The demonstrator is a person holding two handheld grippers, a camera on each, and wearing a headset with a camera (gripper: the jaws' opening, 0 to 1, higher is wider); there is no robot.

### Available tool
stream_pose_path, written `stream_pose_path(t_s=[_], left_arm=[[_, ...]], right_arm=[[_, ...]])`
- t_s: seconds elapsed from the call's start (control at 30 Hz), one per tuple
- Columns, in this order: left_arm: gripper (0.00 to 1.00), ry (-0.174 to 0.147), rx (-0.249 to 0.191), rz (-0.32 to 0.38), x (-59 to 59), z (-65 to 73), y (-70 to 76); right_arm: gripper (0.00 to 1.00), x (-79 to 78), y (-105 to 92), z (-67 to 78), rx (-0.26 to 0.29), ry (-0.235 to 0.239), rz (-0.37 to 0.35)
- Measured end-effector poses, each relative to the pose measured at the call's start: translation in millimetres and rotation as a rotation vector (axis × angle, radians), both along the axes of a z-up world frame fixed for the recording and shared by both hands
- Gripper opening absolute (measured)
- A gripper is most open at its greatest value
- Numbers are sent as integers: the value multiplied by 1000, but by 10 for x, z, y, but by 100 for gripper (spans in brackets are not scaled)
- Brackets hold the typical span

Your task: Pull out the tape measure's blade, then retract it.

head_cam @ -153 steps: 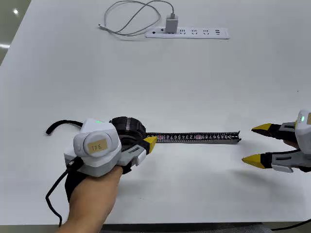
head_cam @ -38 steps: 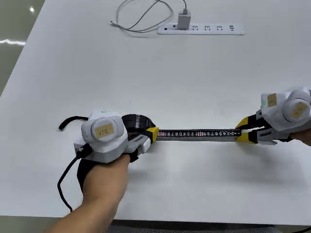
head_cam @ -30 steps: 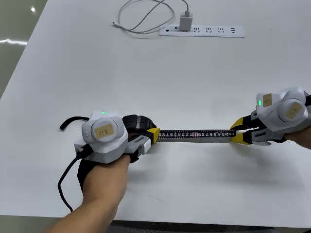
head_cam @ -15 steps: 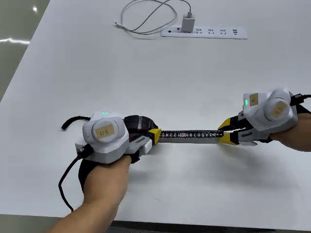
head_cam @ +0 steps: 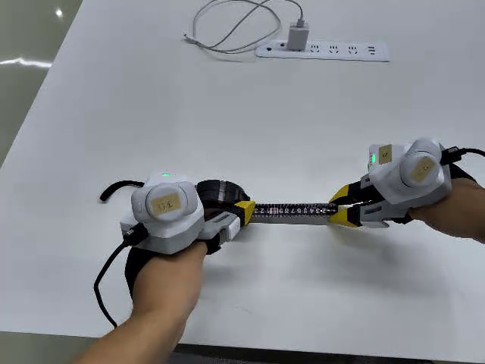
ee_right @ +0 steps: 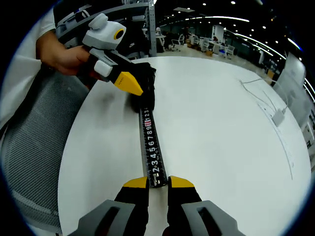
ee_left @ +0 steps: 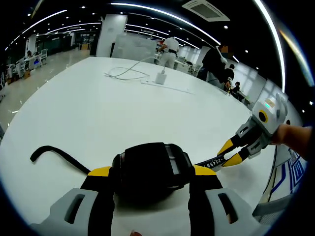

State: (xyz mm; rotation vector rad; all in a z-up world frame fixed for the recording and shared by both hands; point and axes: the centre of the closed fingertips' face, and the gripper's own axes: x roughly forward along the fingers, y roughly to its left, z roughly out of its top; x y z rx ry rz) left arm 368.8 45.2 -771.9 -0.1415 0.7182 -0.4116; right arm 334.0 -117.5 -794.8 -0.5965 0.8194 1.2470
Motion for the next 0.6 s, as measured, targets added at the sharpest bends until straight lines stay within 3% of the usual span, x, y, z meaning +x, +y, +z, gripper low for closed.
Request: stream_pose_path(t_s=[0.6], left_arm=[[57,6,-11,-3,0,-3,1]], right_arm=[[10,19,266,6,39,12,-3]])
